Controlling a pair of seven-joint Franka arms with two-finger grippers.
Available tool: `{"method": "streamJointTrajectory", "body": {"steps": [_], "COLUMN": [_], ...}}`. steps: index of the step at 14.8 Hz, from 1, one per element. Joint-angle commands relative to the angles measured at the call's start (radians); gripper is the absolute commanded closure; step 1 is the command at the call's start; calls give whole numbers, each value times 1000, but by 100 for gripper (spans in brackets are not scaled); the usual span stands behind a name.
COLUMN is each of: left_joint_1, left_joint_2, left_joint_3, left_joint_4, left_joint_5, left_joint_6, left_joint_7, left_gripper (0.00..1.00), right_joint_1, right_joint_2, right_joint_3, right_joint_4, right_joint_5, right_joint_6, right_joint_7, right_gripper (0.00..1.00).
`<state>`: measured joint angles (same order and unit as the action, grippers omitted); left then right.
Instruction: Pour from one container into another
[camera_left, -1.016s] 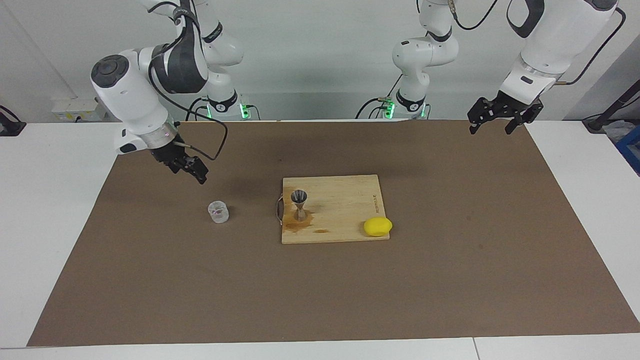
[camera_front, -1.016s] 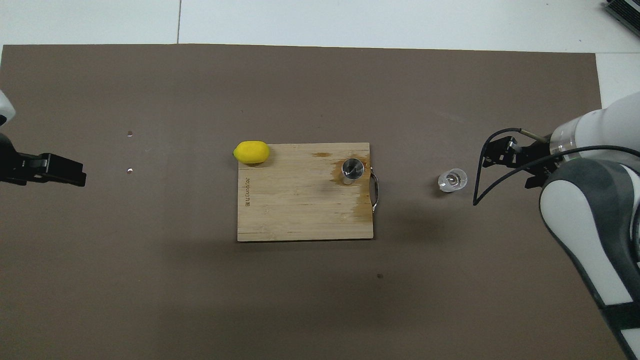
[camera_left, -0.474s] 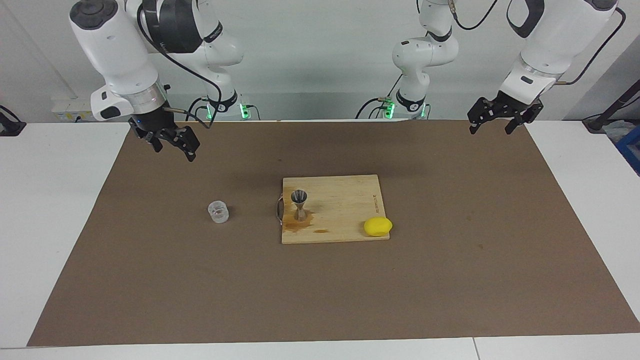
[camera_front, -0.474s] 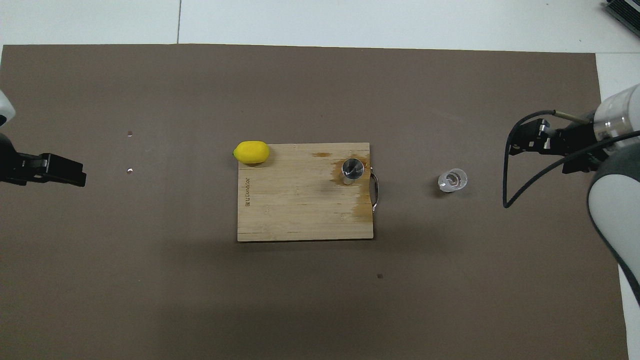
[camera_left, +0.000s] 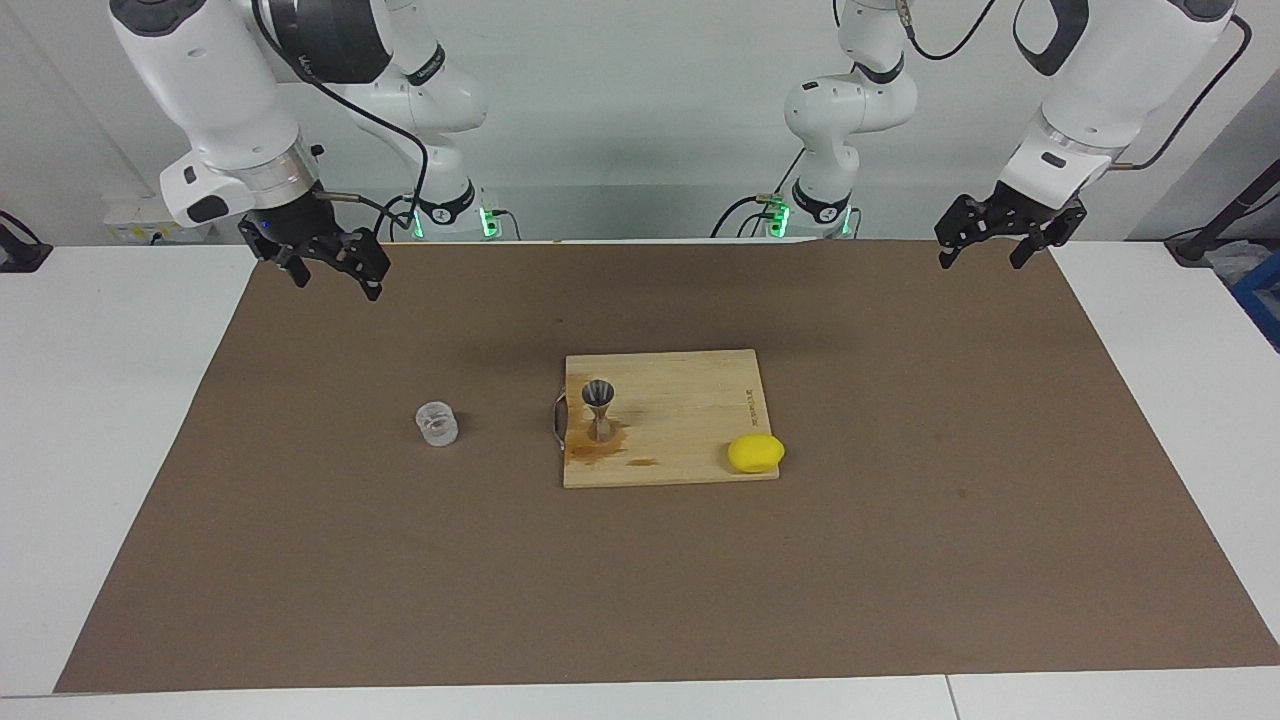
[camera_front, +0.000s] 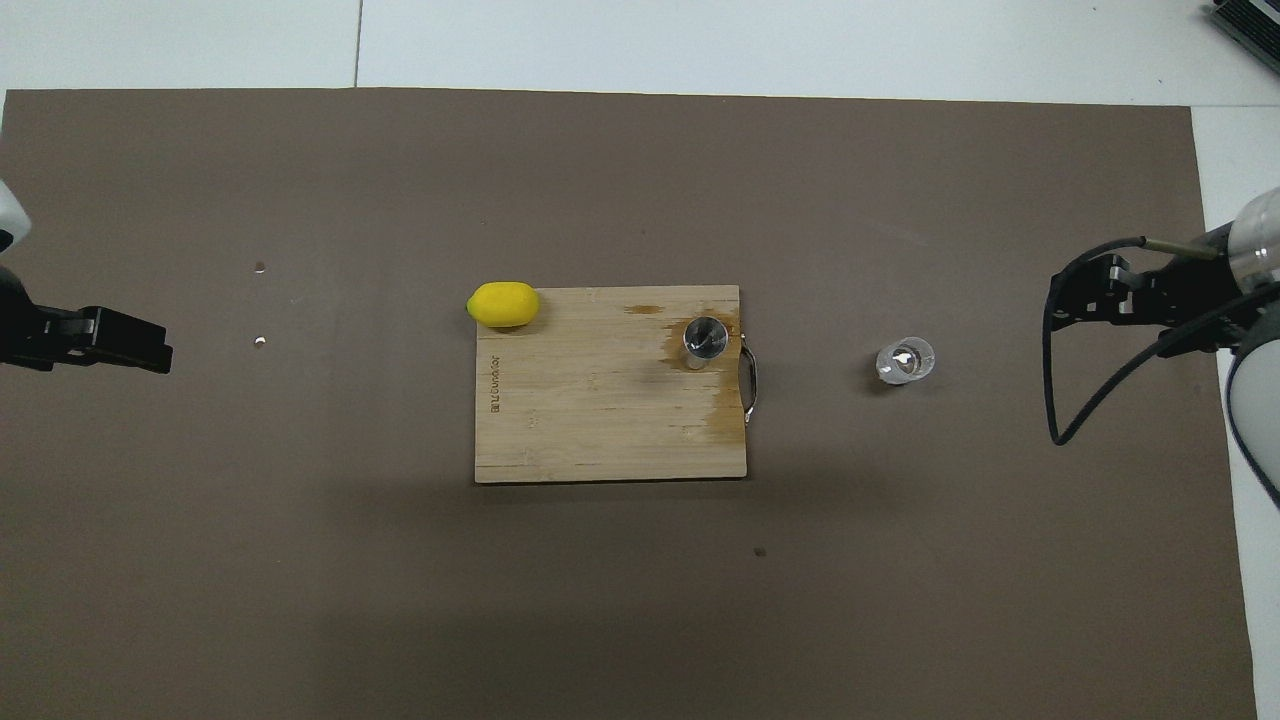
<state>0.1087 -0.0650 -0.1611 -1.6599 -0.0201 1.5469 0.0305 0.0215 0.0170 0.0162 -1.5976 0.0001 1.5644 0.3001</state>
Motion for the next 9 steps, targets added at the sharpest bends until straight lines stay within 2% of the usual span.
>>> {"method": "streamJointTrajectory", "body": {"steps": [1,4,6,9], "left_joint_1": [-11,-11,-11,-11], "left_joint_2": [-12,-12,-12,-12], "left_joint_3": [11,11,11,11], "left_joint_4": [-15,-15,-15,-15], "left_joint_5": [3,2,3,2], "left_joint_6": [4,4,4,4], "left_joint_7": [6,6,6,6], "left_gripper": [0,0,0,0], "right_joint_1": [-6,1,-2,-2], "right_joint_2": [-3,-5,-15,-16], "right_joint_3": [10,10,10,10], "right_joint_4": [-4,-4,-8,-12], "right_joint_5": [-23,-25,-25,-23], "right_joint_6": [-18,-23,-55,-52], "right_joint_7": [-22,-30,-131,-162], "right_gripper": [1,1,1,1]}}
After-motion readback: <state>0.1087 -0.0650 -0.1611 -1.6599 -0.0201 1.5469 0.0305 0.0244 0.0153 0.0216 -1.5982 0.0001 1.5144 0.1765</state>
